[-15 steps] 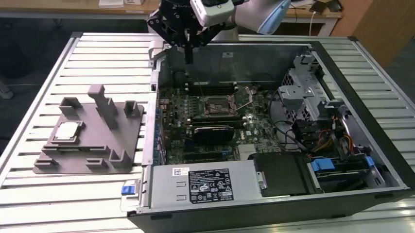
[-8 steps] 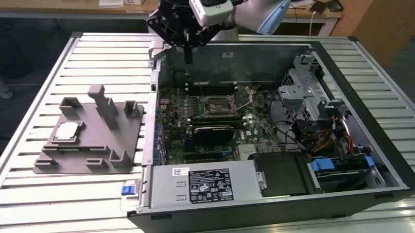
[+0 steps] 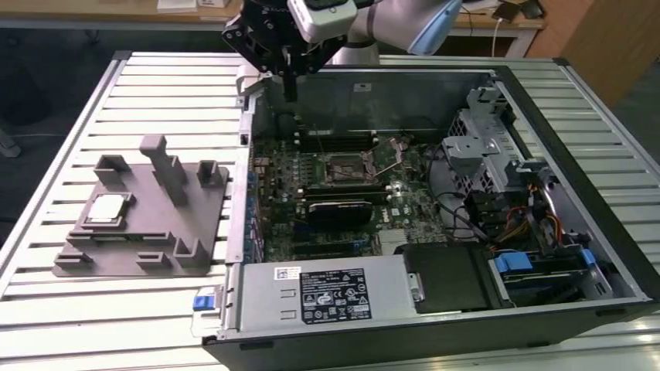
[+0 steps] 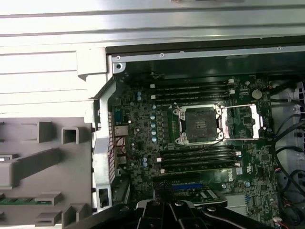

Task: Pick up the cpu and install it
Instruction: 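Reach for the cpu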

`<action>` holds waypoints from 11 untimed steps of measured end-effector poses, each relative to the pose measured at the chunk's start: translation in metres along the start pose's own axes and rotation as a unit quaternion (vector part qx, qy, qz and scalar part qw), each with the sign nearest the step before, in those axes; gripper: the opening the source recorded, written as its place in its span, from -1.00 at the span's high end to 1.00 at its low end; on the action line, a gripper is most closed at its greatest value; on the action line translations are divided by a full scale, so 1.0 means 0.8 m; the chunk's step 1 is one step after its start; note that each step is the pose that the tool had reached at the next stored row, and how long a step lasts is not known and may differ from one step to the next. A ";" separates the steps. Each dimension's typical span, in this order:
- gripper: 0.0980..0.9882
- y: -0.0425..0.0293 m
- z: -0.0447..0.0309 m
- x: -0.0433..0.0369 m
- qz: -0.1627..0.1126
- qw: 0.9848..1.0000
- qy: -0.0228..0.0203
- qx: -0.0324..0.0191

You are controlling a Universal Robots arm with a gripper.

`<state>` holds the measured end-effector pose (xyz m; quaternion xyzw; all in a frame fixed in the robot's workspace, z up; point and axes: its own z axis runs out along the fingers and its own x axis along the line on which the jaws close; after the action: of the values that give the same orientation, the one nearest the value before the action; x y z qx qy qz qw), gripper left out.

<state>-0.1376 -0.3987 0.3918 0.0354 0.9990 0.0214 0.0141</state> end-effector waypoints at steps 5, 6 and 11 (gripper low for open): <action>0.98 -0.0008 0.0001 0.011 0.000 1.000 0.000 0.000; 0.98 -0.0010 0.0002 0.013 0.000 1.000 0.000 0.000; 0.98 -0.0018 0.0003 0.025 0.000 1.000 0.000 0.000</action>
<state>-0.1579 -0.3987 0.3910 0.0354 0.9990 0.0214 0.0141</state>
